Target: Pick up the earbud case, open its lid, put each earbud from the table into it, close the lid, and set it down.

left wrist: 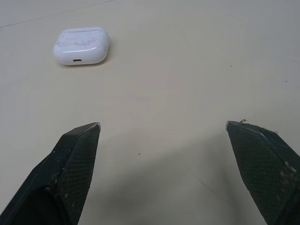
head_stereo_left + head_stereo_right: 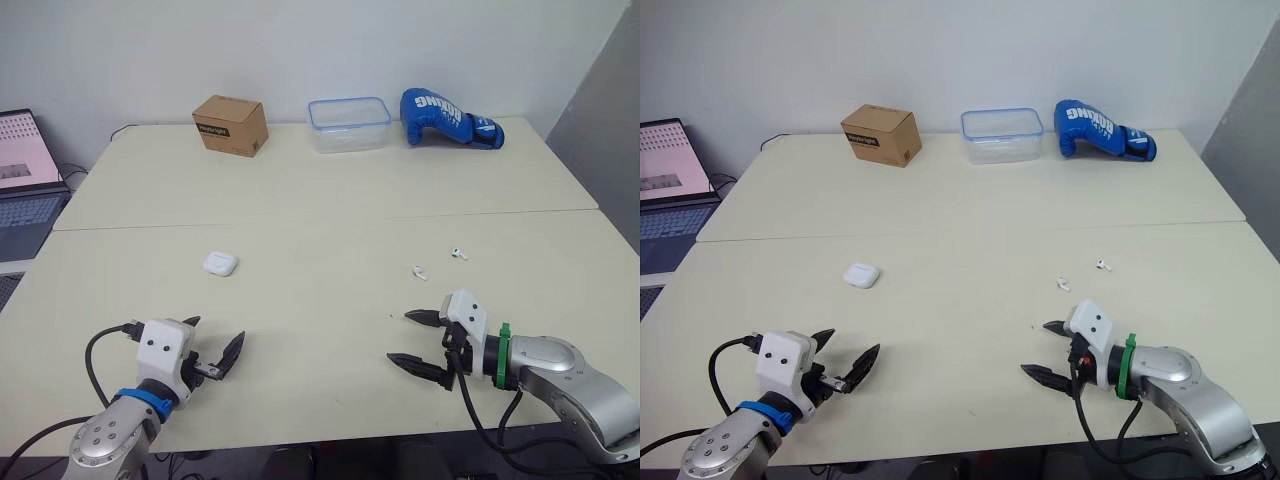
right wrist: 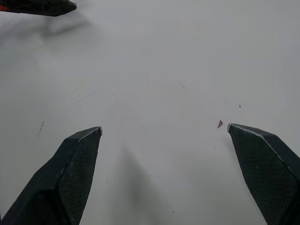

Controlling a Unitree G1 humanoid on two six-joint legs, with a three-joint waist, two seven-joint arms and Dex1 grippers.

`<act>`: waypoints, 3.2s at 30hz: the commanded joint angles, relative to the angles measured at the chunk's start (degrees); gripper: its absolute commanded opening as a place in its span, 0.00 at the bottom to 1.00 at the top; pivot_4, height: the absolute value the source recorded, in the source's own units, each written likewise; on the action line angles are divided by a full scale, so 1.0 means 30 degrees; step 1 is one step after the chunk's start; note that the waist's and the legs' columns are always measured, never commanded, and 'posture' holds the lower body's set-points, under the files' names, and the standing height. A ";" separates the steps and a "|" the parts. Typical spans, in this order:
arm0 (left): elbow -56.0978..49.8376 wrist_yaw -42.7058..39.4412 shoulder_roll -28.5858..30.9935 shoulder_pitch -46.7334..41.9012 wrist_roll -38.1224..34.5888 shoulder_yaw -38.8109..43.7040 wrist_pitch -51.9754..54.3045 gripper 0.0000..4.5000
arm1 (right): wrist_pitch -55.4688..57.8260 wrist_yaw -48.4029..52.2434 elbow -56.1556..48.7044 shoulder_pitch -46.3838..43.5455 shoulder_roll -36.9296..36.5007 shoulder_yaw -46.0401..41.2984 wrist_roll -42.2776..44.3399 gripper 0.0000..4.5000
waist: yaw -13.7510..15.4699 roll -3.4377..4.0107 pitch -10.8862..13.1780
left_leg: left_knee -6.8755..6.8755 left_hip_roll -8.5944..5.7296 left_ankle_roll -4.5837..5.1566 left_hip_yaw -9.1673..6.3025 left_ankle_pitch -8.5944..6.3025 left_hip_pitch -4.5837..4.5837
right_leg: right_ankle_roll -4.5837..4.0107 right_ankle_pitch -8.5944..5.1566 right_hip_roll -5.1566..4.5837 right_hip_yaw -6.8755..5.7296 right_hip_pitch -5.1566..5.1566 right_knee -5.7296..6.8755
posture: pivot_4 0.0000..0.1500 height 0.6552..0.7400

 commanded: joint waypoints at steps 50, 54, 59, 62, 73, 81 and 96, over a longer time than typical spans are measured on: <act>1.4759 -0.4660 0.6082 -1.5534 0.0475 -0.3555 0.3837 1.00 | 0.1217 0.1333 -0.0327 -0.8279 0.0566 -0.0656 0.1696 1.00 | -0.0132 0.0006 0.0013 | 0.0001 -0.0004 -0.0082 -0.0026 0.0045 -0.0053 | 0.0000 0.0003 0.0006 -0.0015 -0.0087 0.0024 | 1.00 0.89; 1.5487 -0.4749 0.5577 -1.5768 0.0902 -0.3844 0.3261 1.00 | 0.1254 0.1184 -0.0451 -0.8243 0.0722 -0.0655 0.1752 1.00 | -0.0118 0.0006 0.0012 | 0.0004 -0.0009 -0.0083 -0.0027 0.0046 -0.0054 | 0.0001 0.0003 0.0003 -0.0015 -0.0087 0.0025 | 1.00 0.89; 1.5673 -0.4774 0.5165 -1.5651 0.1145 -0.3872 0.2935 1.00 | 0.1307 0.1103 -0.0599 -0.8221 0.0710 -0.0585 0.1799 1.00 | -0.0073 0.0006 0.0011 | 0.0013 -0.0011 -0.0085 -0.0031 0.0048 -0.0051 | 0.0002 0.0004 0.0000 -0.0017 -0.0081 0.0038 | 1.00 0.89; 1.5714 -0.4733 0.5004 -1.5530 0.1235 -0.3928 0.2845 1.00 | 0.1201 0.1117 -0.0548 -0.8126 0.0694 -0.0539 0.1758 1.00 | -0.0067 0.0006 0.0011 | 0.0014 -0.0015 -0.0085 -0.0031 0.0048 -0.0049 | 0.0003 0.0004 -0.0002 -0.0016 -0.0079 0.0040 | 1.00 0.89; 1.5432 -0.4294 0.4701 -1.5477 0.1263 -0.3758 0.3371 0.91 | 0.0406 0.1331 -0.0300 -0.7426 0.0675 -0.0431 0.1480 1.00 | -0.0055 0.0007 0.0009 | 0.0018 -0.0019 -0.0086 -0.0033 0.0048 -0.0044 | 0.0004 0.0004 -0.0004 -0.0018 -0.0071 0.0042 | 1.00 0.89; 1.5392 -0.4331 0.4669 -1.5504 0.1268 -0.3780 0.3494 0.62 | 0.0143 0.1286 -0.0399 -0.6967 0.0588 -0.0508 0.1441 1.00 | -0.0061 0.0013 0.0002 | 0.0020 -0.0017 -0.0087 -0.0034 0.0049 -0.0038 | 0.0003 0.0004 -0.0003 -0.0017 -0.0070 0.0049 | 1.00 0.89; 1.1570 -0.5198 0.5138 -1.3805 0.2743 -0.4174 -0.1489 0.62 | 0.3362 0.1016 -0.0304 -0.7719 -0.0368 -0.1595 0.3347 1.00 | -0.0078 0.0008 0.0006 | 0.0015 -0.0015 -0.0089 -0.0030 0.0050 -0.0058 | 0.0002 0.0005 -0.0005 -0.0009 -0.0087 0.0029 | 1.00 0.89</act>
